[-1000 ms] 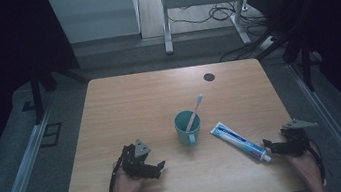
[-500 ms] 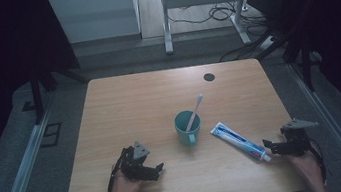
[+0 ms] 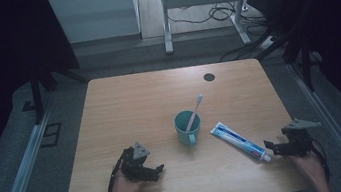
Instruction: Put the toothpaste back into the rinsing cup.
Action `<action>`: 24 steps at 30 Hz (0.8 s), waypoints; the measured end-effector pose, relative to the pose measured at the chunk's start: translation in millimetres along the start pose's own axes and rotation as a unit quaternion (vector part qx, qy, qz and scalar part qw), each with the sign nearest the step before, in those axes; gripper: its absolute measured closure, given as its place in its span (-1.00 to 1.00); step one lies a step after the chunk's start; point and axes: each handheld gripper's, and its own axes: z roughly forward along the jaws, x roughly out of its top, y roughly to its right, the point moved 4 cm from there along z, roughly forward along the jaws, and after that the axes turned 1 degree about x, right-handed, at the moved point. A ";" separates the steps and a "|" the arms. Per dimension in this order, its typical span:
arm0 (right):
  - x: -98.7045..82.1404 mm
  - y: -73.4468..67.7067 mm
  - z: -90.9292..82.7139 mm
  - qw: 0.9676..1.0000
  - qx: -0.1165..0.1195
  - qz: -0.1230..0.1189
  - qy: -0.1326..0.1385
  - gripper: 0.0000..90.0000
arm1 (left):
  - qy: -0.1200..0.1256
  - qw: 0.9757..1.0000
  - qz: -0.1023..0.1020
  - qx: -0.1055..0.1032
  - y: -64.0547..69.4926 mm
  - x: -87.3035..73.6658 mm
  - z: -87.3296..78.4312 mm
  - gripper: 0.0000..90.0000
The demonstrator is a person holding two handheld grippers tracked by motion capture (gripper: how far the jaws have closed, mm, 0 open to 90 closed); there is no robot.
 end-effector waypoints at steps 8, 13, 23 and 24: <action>2.7 -5.3 -6.4 1.000 0.017 -0.002 -0.007 -0.86 | -0.005 1.000 -0.002 -0.002 -0.2 -1.4 2.1 -0.98; 6.5 -9.3 -9.5 1.000 0.025 -0.009 -0.013 -0.87 | -0.008 1.000 -0.003 -0.003 -0.6 -2.2 3.3 -0.98; 14.4 -14.1 -11.4 0.999 0.035 -0.021 -0.027 -0.88 | -0.014 1.000 -0.004 -0.004 -0.1 -1.9 4.7 -0.98; 15.5 -14.9 -11.9 0.999 0.036 -0.022 -0.028 -0.88 | -0.014 1.000 -0.004 -0.004 -0.1 -1.9 4.7 -0.98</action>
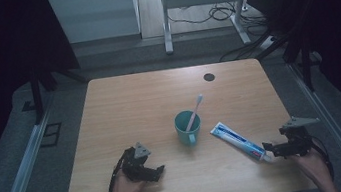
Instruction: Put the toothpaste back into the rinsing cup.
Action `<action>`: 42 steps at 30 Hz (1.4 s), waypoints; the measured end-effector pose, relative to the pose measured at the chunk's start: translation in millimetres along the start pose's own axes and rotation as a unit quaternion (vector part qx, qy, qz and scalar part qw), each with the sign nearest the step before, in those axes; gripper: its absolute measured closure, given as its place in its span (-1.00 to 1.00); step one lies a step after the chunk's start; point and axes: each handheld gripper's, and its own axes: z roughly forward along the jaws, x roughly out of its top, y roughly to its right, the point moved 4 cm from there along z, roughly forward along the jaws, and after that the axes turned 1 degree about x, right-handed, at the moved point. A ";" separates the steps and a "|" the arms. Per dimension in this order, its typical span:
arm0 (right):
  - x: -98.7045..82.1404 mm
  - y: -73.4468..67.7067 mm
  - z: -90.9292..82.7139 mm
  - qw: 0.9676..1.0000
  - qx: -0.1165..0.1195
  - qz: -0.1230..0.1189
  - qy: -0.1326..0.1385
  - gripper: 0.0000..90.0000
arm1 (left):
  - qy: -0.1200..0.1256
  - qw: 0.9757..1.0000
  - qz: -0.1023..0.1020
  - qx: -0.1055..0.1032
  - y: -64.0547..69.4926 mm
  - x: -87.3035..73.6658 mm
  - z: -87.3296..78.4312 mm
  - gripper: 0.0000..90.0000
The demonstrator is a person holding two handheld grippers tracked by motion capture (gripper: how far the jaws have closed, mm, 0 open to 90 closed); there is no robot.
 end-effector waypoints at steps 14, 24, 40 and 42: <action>14.1 -11.5 -3.0 0.999 0.015 -0.023 -0.030 -0.88 | -0.004 1.000 0.003 0.006 0.7 0.0 0.5 -0.98; 21.1 -16.8 1.7 0.997 0.026 -0.033 -0.058 -0.88 | -0.004 1.000 0.003 0.006 0.7 0.0 0.6 -0.98; 36.1 -28.7 10.7 0.992 0.039 -0.058 -0.101 -0.88 | -0.004 1.000 0.001 0.007 0.6 0.0 0.7 -0.98; 37.9 -30.1 11.7 0.992 0.042 -0.060 -0.106 -0.88 | -0.004 1.000 0.001 0.007 0.6 0.0 0.8 -0.98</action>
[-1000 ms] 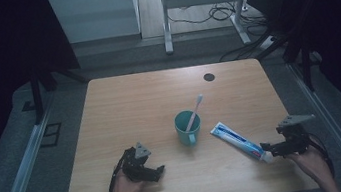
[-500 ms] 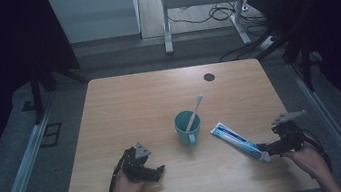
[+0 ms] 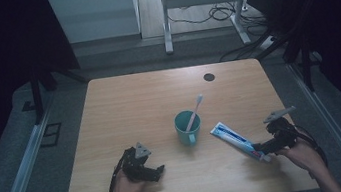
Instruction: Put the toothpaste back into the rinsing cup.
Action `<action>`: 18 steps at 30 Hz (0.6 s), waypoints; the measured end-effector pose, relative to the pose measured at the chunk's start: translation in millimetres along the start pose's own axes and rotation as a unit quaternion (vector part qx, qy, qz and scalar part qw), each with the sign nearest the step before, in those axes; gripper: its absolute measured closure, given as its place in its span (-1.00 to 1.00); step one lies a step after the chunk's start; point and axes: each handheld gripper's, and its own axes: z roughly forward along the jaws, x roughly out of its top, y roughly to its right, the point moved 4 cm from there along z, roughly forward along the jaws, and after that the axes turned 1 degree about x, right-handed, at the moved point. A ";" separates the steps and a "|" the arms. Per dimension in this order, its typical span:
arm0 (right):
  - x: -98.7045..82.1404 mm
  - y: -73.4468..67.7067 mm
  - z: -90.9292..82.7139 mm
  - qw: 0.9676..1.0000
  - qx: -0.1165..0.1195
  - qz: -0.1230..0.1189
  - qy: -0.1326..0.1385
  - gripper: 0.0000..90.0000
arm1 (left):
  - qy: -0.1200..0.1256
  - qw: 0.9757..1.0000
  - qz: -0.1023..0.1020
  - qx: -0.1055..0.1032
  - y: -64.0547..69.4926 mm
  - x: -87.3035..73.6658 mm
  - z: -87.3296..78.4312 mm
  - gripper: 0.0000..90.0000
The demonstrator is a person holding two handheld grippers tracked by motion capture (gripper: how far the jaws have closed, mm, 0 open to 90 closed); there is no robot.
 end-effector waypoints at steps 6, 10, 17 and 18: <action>5.6 -2.3 1.8 1.000 0.007 -0.004 -0.015 -0.88 | 0.000 1.000 -0.001 0.000 0.1 0.0 0.0 -0.98; 8.8 -3.3 3.4 1.000 0.007 -0.009 -0.026 -0.87 | -0.001 1.000 0.000 0.000 0.0 0.0 -0.1 -0.98; 14.6 -5.5 7.1 0.999 0.010 -0.011 -0.047 -0.86 | -0.001 1.000 0.000 0.000 0.0 0.0 -0.2 -0.98; 15.7 -6.2 7.8 0.999 0.011 -0.013 -0.049 -0.85 | -0.001 1.000 0.000 0.000 0.0 0.0 -0.2 -0.98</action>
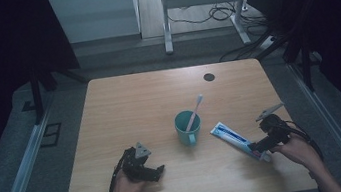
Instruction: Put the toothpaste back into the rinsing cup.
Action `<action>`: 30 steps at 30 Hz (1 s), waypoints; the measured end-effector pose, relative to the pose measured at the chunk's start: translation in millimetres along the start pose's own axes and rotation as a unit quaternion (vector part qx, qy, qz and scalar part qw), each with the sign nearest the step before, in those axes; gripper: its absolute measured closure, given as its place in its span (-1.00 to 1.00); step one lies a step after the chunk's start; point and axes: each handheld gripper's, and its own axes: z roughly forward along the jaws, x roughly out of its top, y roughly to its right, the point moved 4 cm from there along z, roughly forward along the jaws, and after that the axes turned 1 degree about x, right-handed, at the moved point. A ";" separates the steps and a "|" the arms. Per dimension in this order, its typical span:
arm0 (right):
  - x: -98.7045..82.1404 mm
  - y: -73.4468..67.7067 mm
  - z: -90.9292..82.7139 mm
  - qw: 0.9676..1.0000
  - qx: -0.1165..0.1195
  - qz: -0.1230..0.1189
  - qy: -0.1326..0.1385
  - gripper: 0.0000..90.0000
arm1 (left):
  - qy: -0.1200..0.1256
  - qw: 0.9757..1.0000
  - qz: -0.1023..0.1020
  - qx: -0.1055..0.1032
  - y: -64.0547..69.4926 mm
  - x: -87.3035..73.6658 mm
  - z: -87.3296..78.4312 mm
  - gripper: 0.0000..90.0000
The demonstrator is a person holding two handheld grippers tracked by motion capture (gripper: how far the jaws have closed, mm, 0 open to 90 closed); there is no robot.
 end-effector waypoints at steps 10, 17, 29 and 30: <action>11.0 -8.4 8.1 0.999 0.006 -0.017 -0.039 -0.77 | 0.000 1.000 0.000 0.000 0.0 0.0 0.0 -0.98; 17.6 -10.9 14.8 0.996 0.003 -0.027 -0.081 -0.74 | 0.000 1.000 0.000 0.000 0.1 0.0 0.0 -0.98; 31.7 -16.3 29.3 0.988 0.011 -0.046 -0.147 -0.65 | 0.000 1.000 0.000 0.000 0.0 0.0 0.0 -0.98; 32.6 -16.9 30.3 0.987 0.011 -0.045 -0.152 -0.61 | 0.000 1.000 0.000 0.000 0.0 0.0 0.0 -0.98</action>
